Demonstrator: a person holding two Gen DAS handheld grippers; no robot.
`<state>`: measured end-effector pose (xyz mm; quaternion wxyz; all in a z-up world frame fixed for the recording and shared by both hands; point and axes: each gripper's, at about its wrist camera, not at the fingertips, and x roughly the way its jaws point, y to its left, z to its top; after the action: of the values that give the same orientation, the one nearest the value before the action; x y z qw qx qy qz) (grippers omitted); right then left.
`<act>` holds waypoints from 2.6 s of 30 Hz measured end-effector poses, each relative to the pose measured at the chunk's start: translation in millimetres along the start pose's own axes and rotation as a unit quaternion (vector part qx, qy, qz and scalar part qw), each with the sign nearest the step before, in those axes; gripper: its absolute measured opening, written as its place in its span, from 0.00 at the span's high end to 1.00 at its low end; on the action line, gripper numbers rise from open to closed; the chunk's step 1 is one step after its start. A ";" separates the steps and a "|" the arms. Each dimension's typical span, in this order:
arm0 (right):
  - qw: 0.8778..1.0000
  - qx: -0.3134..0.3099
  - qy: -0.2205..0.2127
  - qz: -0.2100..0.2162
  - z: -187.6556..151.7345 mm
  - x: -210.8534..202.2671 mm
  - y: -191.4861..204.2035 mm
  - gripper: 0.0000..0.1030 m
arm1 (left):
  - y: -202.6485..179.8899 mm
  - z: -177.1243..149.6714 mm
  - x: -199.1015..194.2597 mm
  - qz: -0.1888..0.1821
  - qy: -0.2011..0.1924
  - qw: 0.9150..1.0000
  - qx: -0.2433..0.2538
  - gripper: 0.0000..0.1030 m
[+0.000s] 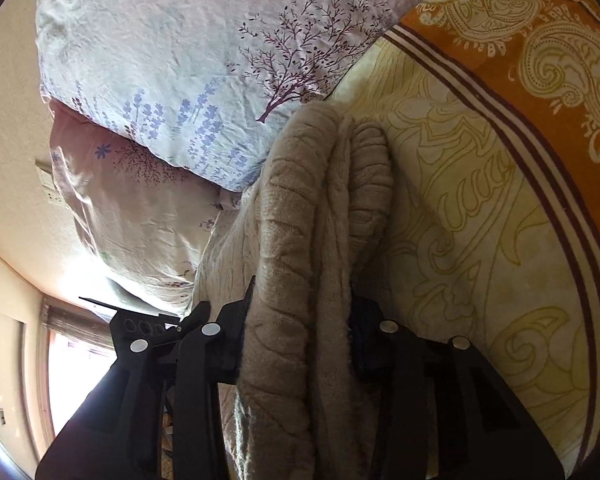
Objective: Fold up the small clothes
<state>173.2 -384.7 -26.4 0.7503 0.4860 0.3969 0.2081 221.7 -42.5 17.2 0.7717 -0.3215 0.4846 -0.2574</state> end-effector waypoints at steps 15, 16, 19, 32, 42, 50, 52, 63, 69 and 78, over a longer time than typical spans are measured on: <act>0.978 -0.170 0.096 0.070 -59.2 77.9 83.1 0.67 | 21.4 6.4 -122.8 0.061 -0.046 0.996 0.051 0.64; 0.975 -0.195 0.091 0.056 -65.1 82.4 90.4 0.68 | 23.9 7.8 -128.4 0.069 -0.051 0.995 0.053 0.64; 0.965 -0.253 0.066 -0.006 -75.9 91.6 102.7 0.68 | 36.1 8.5 -128.6 0.107 -0.052 0.992 0.053 0.62; 0.976 -0.209 0.051 -0.037 -57.7 85.9 82.3 0.60 | -4.2 -12.2 -104.4 0.296 -0.102 0.930 0.193 0.41; 0.971 -0.237 0.024 -0.032 -63.1 80.5 89.1 0.58 | -69.8 -52.6 -92.3 0.283 -0.115 0.901 0.307 0.29; 0.961 -0.266 -0.022 -0.072 -64.4 62.8 95.9 0.88 | -79.7 -78.9 -64.2 0.288 -0.085 0.889 0.345 0.28; 0.965 -0.249 -0.019 -0.079 -58.8 60.4 89.1 0.93 | -78.8 -80.5 -63.0 0.295 -0.083 0.886 0.347 0.27; 0.965 -0.255 0.018 -0.065 -64.3 73.0 90.6 0.67 | -71.0 -85.4 -61.0 0.311 -0.074 0.881 0.347 0.21; 0.951 -0.286 -0.015 -0.119 -64.6 67.8 96.0 0.91 | -75.1 -92.6 -52.9 0.305 -0.065 0.880 0.359 0.20; 0.942 -0.304 -0.030 -0.140 -66.7 56.3 100.4 0.51 | -75.0 -95.2 -68.8 0.337 -0.074 0.873 0.346 0.16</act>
<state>161.0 -263.5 27.1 0.8954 0.1804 0.3562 0.1972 101.0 -66.8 82.4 0.9071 0.1308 0.3851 -0.1083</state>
